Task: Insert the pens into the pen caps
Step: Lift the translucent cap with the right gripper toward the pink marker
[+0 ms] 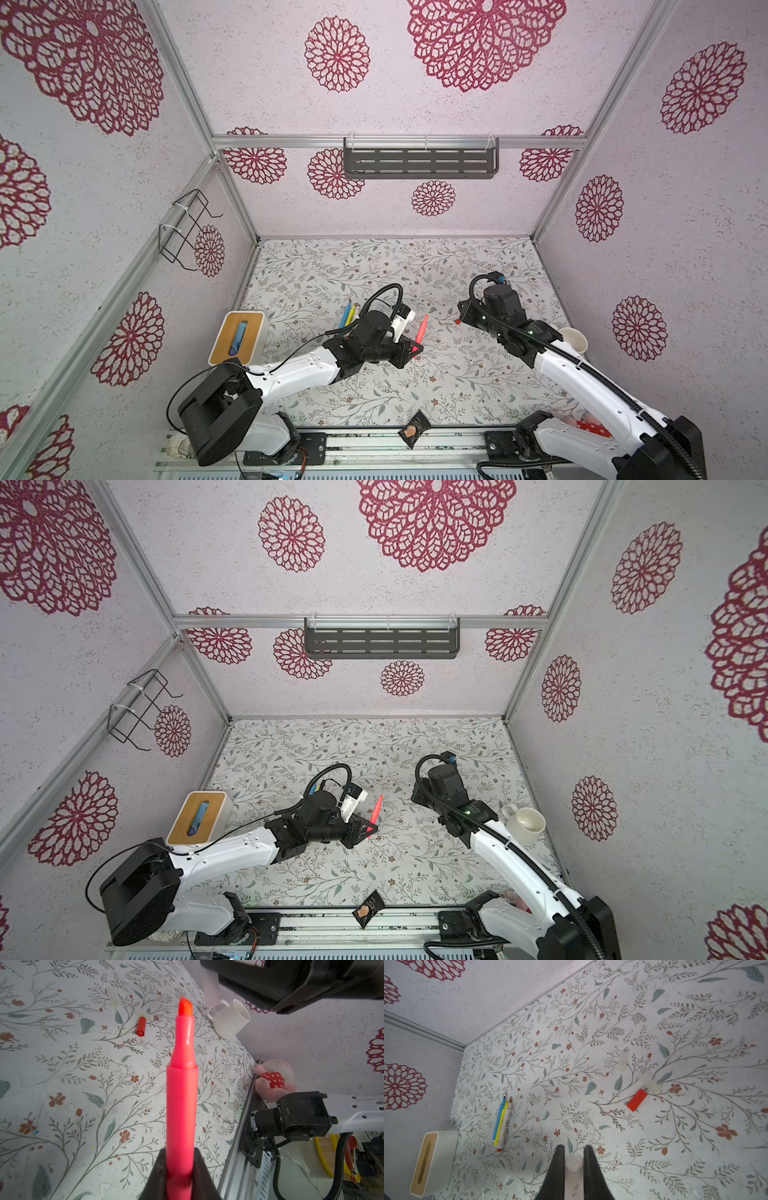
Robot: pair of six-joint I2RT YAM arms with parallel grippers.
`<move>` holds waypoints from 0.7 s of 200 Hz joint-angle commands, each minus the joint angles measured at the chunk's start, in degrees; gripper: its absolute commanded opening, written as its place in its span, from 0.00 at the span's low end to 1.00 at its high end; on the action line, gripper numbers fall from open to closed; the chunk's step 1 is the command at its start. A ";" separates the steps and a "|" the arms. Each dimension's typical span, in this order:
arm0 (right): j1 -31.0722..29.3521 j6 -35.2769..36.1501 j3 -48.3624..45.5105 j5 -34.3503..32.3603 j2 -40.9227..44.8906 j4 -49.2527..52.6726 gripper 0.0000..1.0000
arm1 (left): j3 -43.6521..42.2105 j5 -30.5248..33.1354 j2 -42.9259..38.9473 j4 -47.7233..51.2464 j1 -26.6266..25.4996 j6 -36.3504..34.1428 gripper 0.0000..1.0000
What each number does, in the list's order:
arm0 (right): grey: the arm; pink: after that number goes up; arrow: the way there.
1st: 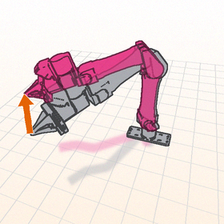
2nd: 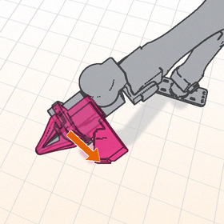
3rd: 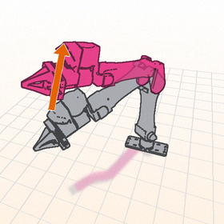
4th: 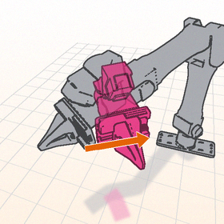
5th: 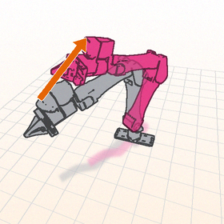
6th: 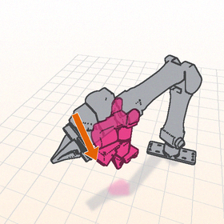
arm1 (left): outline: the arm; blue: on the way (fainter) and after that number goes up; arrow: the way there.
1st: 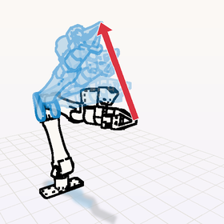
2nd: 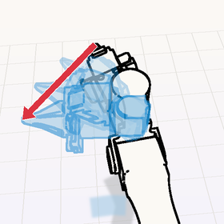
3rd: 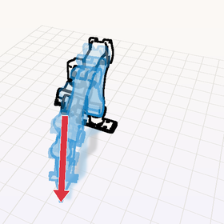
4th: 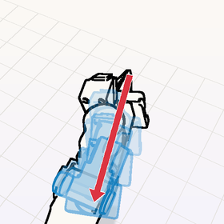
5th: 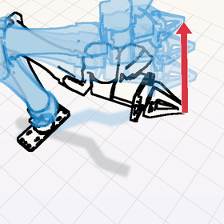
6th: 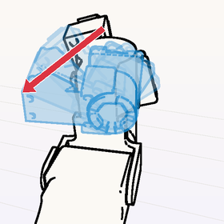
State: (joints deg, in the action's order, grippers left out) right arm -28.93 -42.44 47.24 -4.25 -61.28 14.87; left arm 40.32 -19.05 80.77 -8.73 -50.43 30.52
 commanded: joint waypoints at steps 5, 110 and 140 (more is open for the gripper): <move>0.18 0.78 1.99 1.67 2.07 -4.61 0.06 | 0.19 -0.73 1.93 -3.32 -1.70 0.68 0.00; 0.02 -3.26 -4.78 9.43 6.52 -18.15 0.05 | 3.44 -1.79 5.17 -6.45 -3.00 1.74 0.00; -0.01 -3.67 -6.19 10.74 6.81 -19.94 0.05 | 4.39 -2.38 5.86 -6.40 -3.00 1.71 0.00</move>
State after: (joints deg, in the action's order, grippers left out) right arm -28.93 -45.12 41.15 4.86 -55.99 -0.62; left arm 43.05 -20.38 85.56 -12.91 -52.84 32.21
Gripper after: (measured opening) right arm 0.152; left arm 0.183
